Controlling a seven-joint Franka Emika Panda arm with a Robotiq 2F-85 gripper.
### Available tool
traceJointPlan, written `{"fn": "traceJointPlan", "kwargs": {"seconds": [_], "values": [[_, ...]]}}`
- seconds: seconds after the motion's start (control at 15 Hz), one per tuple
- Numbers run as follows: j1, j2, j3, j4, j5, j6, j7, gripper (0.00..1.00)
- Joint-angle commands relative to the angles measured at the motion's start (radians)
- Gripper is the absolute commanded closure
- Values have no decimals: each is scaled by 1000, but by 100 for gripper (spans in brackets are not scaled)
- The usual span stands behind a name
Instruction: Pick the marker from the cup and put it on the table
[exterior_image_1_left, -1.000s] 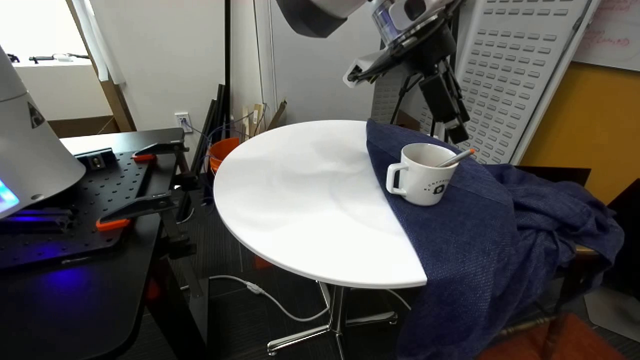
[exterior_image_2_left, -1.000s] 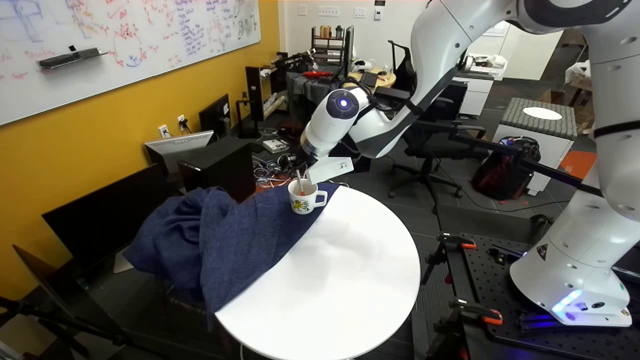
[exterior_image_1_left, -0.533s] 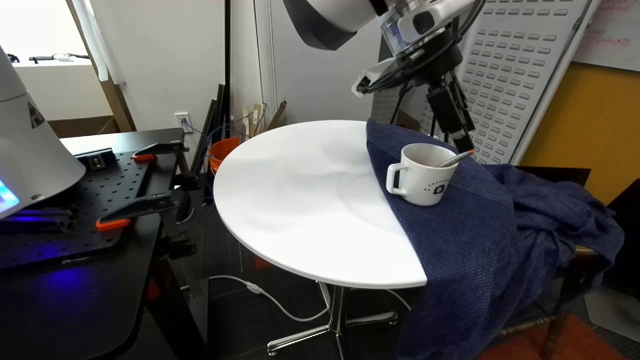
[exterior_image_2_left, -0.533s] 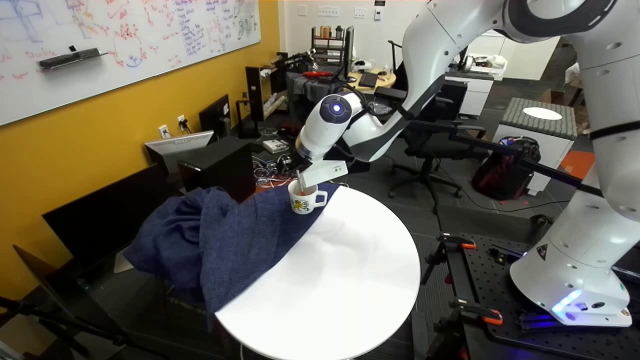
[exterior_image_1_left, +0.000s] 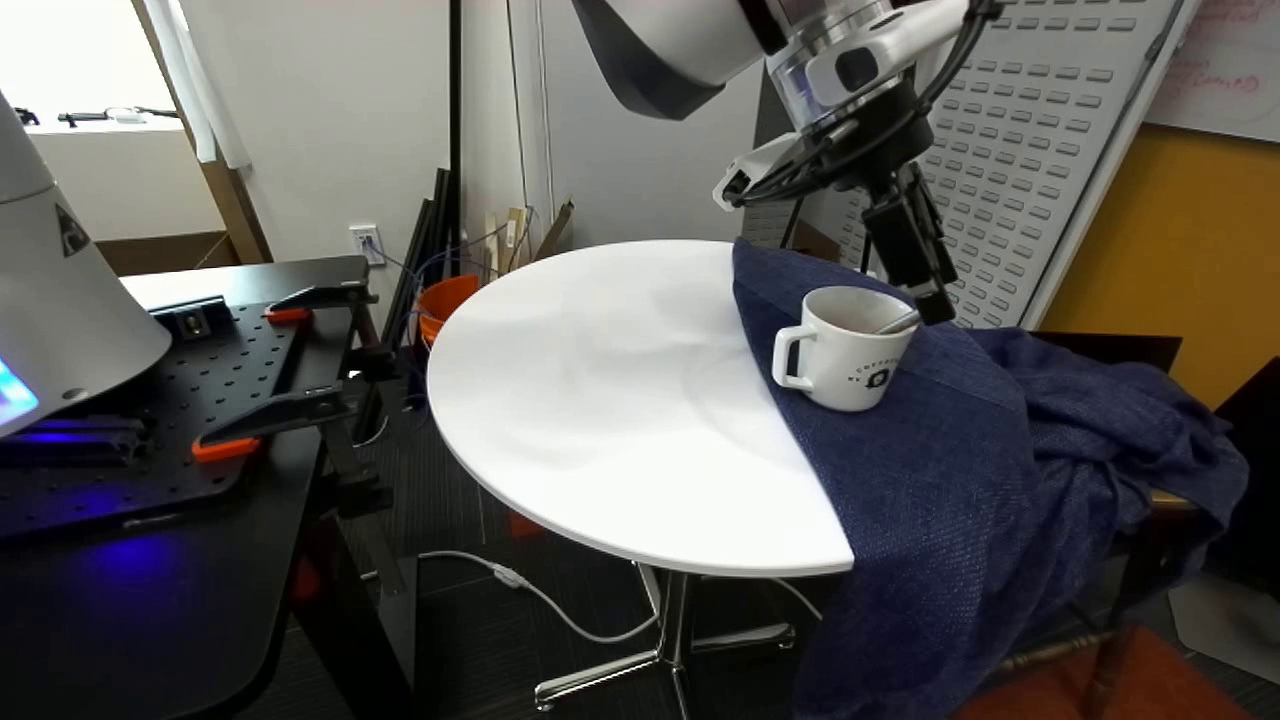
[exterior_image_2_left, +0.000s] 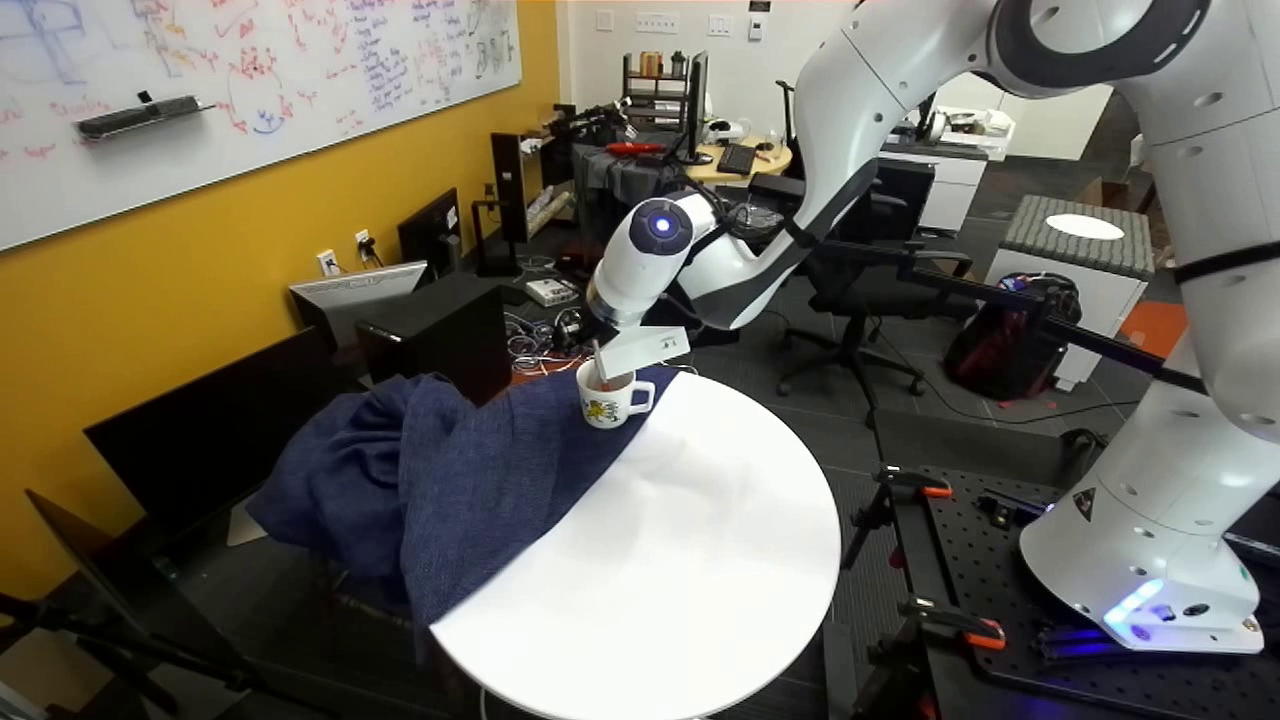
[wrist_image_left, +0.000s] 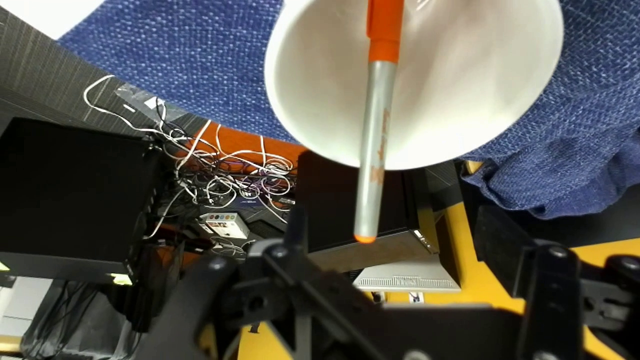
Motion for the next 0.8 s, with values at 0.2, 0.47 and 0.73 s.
{"fn": "traceJointPlan", "kwargs": {"seconds": [0.2, 0.47, 0.73], "values": [[14, 18, -3, 29, 8, -42, 11, 36], [60, 16, -55, 34, 37, -38, 12, 67], [106, 14, -102, 37, 66, -34, 13, 73]]}}
